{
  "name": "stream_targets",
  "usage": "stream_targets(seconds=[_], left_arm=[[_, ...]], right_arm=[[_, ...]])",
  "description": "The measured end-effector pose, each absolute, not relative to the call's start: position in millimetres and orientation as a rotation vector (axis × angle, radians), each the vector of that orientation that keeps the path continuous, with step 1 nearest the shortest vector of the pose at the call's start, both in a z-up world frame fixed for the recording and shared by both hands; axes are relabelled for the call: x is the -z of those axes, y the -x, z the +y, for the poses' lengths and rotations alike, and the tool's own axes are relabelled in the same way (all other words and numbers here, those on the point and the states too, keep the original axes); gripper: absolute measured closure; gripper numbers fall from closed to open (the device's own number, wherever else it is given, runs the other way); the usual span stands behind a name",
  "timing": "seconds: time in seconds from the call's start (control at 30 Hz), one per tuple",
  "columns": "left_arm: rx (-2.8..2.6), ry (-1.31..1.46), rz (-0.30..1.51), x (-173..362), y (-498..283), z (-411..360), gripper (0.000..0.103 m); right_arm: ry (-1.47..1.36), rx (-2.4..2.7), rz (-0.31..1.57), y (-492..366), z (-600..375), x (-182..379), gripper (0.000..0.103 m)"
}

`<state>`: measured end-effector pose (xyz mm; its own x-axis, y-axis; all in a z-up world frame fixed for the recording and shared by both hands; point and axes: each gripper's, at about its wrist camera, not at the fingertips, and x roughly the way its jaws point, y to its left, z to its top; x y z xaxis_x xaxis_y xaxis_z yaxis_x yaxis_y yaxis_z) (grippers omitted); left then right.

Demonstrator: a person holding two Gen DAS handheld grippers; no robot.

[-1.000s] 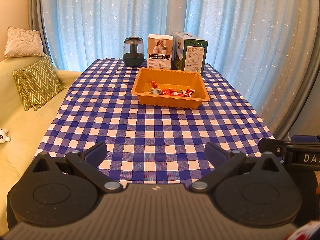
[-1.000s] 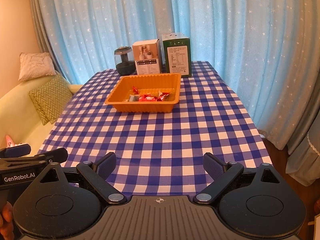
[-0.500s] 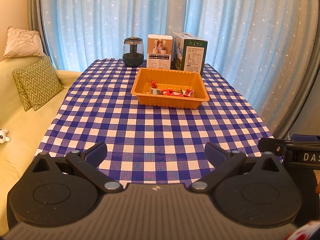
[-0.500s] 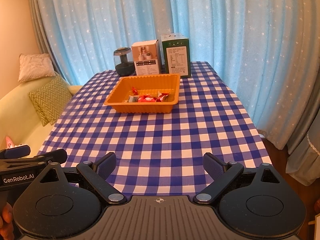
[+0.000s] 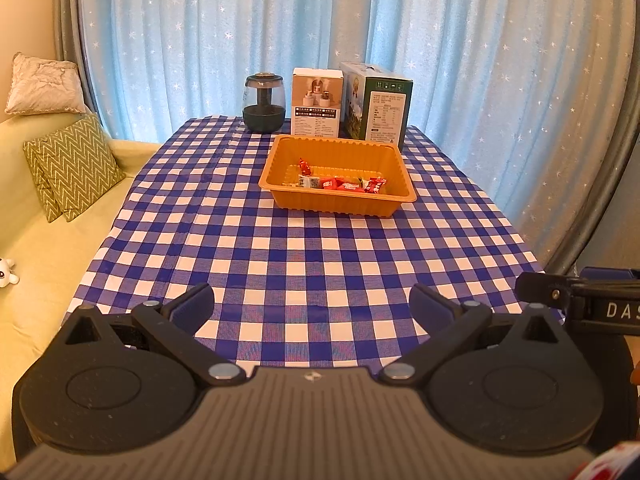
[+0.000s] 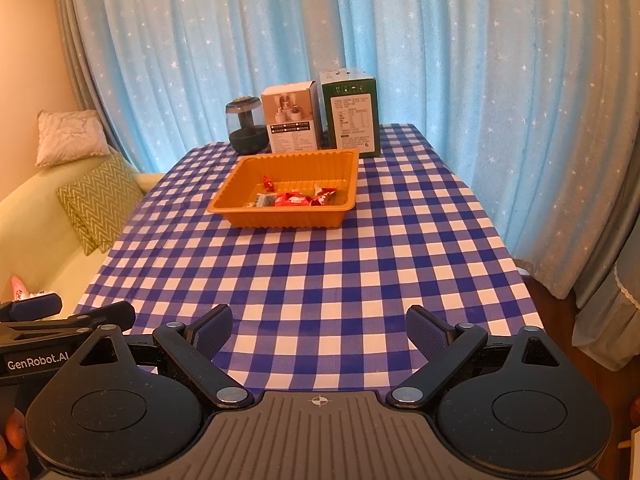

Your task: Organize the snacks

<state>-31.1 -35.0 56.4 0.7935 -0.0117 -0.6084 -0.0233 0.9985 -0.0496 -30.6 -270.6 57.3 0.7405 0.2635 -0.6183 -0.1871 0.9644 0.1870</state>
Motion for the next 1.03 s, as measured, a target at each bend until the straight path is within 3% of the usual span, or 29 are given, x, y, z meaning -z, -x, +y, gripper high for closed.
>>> stream_targets(seconds=[1.03], left_arm=[[-0.011,0.060,0.637,-54.5,30.7,-35.5,0.000]], right_arm=[[-0.117,-0.247,0.693,30.3,-269.9,-56.4,0.010]])
